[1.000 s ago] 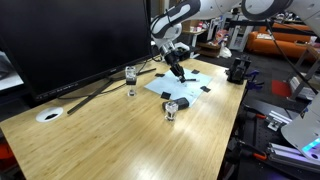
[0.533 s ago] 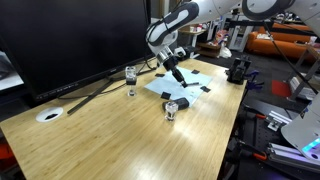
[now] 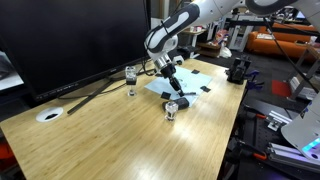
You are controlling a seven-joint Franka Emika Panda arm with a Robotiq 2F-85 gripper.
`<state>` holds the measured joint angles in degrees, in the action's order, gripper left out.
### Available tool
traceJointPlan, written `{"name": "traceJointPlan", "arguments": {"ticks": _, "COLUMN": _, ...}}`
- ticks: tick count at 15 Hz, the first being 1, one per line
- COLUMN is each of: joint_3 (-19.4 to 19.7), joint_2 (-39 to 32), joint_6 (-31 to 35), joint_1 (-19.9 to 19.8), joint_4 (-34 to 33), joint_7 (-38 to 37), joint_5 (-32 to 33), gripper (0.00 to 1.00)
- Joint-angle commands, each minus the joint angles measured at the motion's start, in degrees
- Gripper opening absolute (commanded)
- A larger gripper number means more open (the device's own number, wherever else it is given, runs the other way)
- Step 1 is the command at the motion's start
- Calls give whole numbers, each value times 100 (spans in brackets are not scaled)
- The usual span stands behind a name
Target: Use the marker to write on the paper.
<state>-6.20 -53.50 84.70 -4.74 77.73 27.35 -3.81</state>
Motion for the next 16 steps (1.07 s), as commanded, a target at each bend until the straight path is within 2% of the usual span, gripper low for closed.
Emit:
{"name": "traceJointPlan", "arguments": {"ticks": 1, "joint_3": -53, "joint_2": 748, "joint_6": 938, "joint_1": -57, "joint_4": 1364, "joint_7": -88, "joint_5": -179, "gripper": 5}}
{"name": "traceJointPlan", "arguments": {"ticks": 6, "joint_3": -97, "joint_2": 1423, "joint_6": 1979, "joint_1": 24, "joint_4": 2780, "joint_7": -228, "joint_5": -407, "gripper": 5}}
{"name": "traceJointPlan", "arguments": {"ticks": 7, "joint_3": -99, "joint_2": 1552, "joint_6": 2204, "joint_1": 16, "joint_4": 3027, "joint_7": -306, "joint_5": -509, "gripper": 44}}
{"name": "traceJointPlan", "arguments": {"ticks": 8, "joint_3": -86, "joint_2": 1683, "joint_6": 2454, "joint_1": 19, "joint_4": 3249, "joint_7": -368, "joint_5": -586, "gripper": 45}}
{"name": "traceJointPlan", "arguments": {"ticks": 11, "joint_3": -49, "joint_2": 2134, "joint_6": 3164, "joint_1": 24, "joint_4": 3858, "joint_7": -456, "joint_5": -810, "gripper": 64}}
{"name": "traceJointPlan", "arguments": {"ticks": 12, "joint_3": -75, "joint_2": 1890, "joint_6": 2306, "joint_1": 32, "joint_4": 3254, "joint_7": -423, "joint_5": -740, "gripper": 45}}
{"name": "traceJointPlan", "arguments": {"ticks": 14, "joint_3": -78, "joint_2": 2112, "joint_6": 2621, "joint_1": 34, "joint_4": 3581, "joint_7": -429, "joint_5": -838, "gripper": 59}}
{"name": "traceJointPlan", "arguments": {"ticks": 16, "joint_3": -78, "joint_2": 2168, "joint_6": 2710, "joint_1": 37, "joint_4": 3664, "joint_7": -436, "joint_5": -848, "gripper": 64}}
